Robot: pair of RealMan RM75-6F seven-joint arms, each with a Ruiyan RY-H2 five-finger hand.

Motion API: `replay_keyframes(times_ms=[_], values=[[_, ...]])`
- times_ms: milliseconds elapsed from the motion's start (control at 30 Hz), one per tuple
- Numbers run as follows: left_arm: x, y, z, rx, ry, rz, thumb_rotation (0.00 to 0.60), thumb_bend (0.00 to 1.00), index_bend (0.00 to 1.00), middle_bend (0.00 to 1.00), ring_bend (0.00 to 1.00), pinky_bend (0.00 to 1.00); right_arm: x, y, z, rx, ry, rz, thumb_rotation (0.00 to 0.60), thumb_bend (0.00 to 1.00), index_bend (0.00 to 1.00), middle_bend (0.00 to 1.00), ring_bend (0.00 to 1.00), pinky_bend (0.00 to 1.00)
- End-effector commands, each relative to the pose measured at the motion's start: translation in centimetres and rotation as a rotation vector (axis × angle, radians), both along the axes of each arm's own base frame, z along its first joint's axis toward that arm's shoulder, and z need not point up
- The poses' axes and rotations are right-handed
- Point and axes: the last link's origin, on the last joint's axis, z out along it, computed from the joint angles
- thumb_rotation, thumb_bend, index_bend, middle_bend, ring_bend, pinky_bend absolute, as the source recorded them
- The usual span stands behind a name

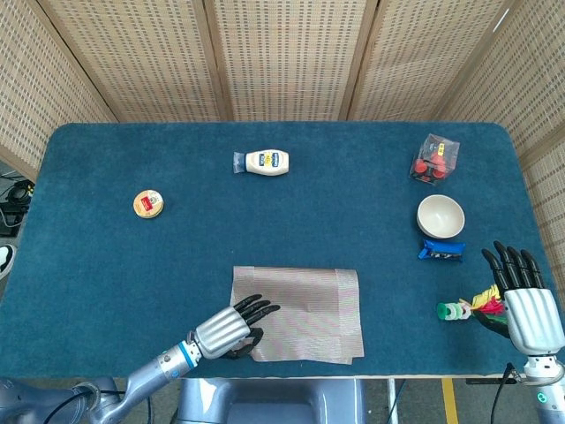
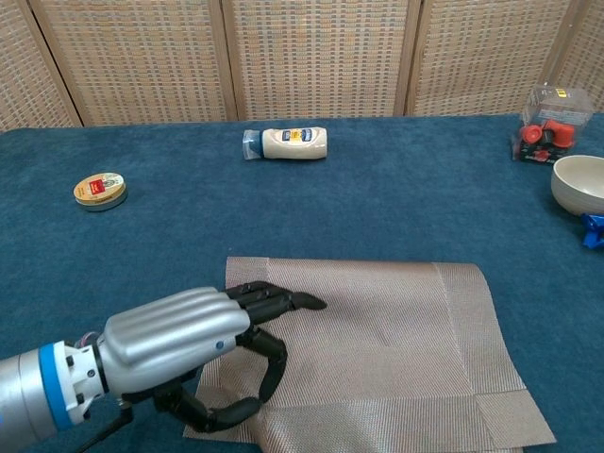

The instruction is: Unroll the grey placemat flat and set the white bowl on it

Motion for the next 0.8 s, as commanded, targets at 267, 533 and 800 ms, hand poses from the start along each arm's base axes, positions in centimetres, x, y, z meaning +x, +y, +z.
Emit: replay_keyframes(times_ms=[267,533,800], values=[[5.5,6.7,3.6,0.008,-0.178,0.270,0.600,0.68,0.83,0.00,0.00,0.00,0.1,0.1,0.1,-0.002,0.002,0.006,0.600,0.00,0.09,0.00,0.00,0.00],[5.2,12.6,6.9,0.139,-0.228,0.423,0.600,0.68,0.84,0.00,0.00,0.00,0.2,0.2,-0.2,0.008,0.006,0.007,0.600,0.00,0.09,0.00,0.00,0.00],[1.1,18.1,9.8,0.279,-0.284,0.623,0.600,0.70,0.85,0.00,0.00,0.00,0.3,0.2,-0.3,0.008,0.011,0.008,0.600,0.00,0.09,0.00,0.00,0.00]])
